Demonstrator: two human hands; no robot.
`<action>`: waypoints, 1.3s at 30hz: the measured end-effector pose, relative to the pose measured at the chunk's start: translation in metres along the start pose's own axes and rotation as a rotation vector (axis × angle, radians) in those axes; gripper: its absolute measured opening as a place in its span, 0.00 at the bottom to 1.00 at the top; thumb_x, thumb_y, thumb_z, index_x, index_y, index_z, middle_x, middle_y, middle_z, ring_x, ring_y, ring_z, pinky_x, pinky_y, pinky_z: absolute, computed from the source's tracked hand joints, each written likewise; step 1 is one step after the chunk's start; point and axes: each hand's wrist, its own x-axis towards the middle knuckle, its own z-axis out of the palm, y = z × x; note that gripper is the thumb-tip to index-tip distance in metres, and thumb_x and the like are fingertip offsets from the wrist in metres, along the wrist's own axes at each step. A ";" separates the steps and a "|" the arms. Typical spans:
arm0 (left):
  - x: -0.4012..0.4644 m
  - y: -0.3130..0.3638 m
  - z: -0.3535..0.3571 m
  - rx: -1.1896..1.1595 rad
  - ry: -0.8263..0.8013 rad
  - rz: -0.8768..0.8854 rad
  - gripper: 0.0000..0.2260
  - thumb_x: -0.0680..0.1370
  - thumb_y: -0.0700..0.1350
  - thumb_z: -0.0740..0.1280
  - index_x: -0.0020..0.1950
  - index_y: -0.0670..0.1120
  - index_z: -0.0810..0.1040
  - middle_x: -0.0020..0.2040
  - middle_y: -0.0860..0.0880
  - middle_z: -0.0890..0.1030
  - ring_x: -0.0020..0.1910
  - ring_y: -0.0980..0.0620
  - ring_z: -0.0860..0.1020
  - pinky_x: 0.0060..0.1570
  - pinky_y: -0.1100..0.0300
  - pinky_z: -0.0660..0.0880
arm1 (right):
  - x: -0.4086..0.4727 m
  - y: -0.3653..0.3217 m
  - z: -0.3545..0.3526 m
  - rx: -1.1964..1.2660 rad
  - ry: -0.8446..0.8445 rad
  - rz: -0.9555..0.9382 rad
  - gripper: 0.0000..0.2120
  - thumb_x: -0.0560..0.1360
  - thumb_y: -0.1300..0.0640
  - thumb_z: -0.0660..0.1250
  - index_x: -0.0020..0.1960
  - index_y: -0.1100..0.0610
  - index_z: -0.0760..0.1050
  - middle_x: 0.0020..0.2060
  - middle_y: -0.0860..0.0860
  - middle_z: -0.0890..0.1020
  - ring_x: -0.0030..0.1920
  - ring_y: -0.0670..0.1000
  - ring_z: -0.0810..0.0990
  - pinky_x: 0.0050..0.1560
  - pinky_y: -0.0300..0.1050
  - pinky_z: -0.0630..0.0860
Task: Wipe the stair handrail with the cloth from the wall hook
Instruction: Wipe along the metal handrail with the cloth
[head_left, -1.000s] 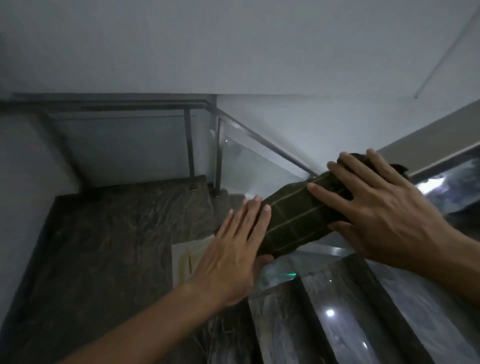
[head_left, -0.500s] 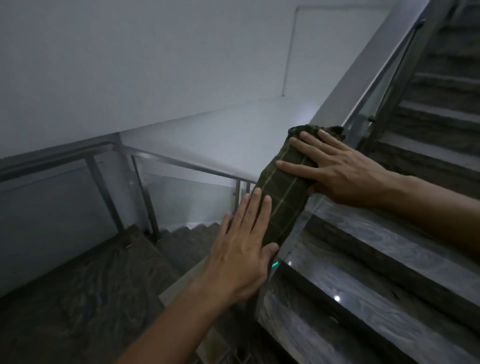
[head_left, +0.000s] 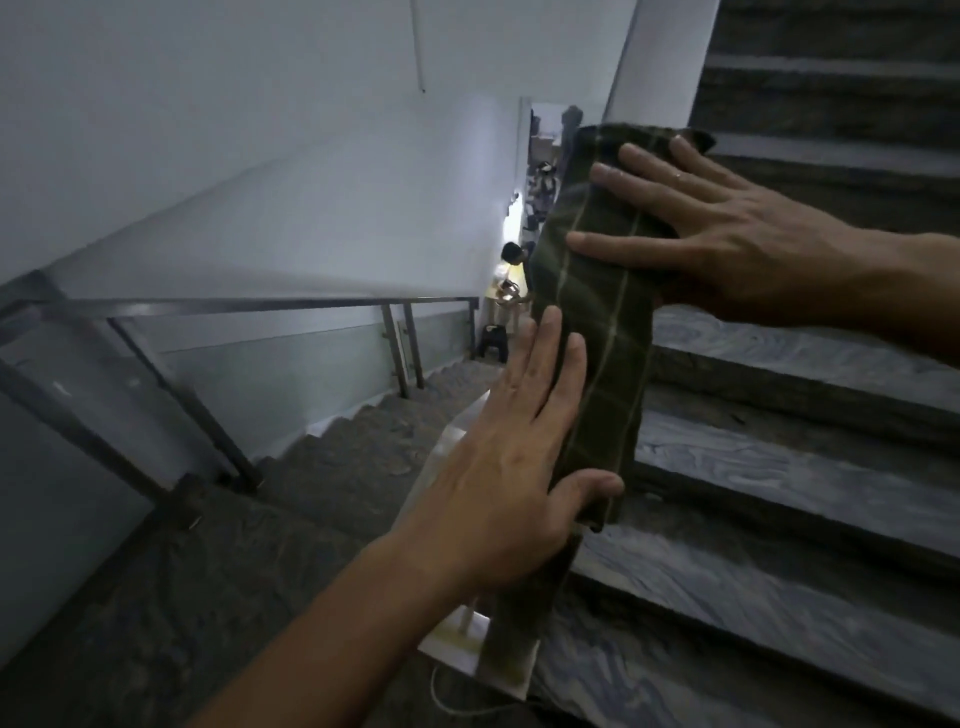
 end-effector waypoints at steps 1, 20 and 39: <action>0.001 -0.005 -0.001 -0.018 -0.015 0.030 0.40 0.75 0.62 0.56 0.74 0.54 0.30 0.74 0.57 0.26 0.74 0.57 0.29 0.76 0.50 0.42 | -0.002 -0.004 0.000 0.004 -0.004 0.021 0.33 0.71 0.39 0.48 0.74 0.36 0.42 0.77 0.57 0.45 0.76 0.59 0.40 0.74 0.62 0.42; -0.023 -0.054 0.027 -0.181 0.072 0.441 0.38 0.76 0.56 0.60 0.78 0.45 0.42 0.79 0.50 0.37 0.77 0.49 0.38 0.74 0.44 0.50 | -0.034 -0.118 -0.004 0.174 -0.058 0.440 0.33 0.75 0.48 0.55 0.74 0.36 0.42 0.78 0.53 0.41 0.76 0.56 0.39 0.71 0.61 0.57; -0.067 -0.128 0.053 -0.512 -0.183 0.593 0.43 0.72 0.25 0.61 0.78 0.49 0.40 0.79 0.53 0.40 0.70 0.61 0.55 0.69 0.63 0.58 | -0.020 -0.305 0.017 0.367 0.403 1.137 0.32 0.72 0.64 0.70 0.73 0.56 0.62 0.75 0.57 0.61 0.74 0.53 0.59 0.72 0.45 0.62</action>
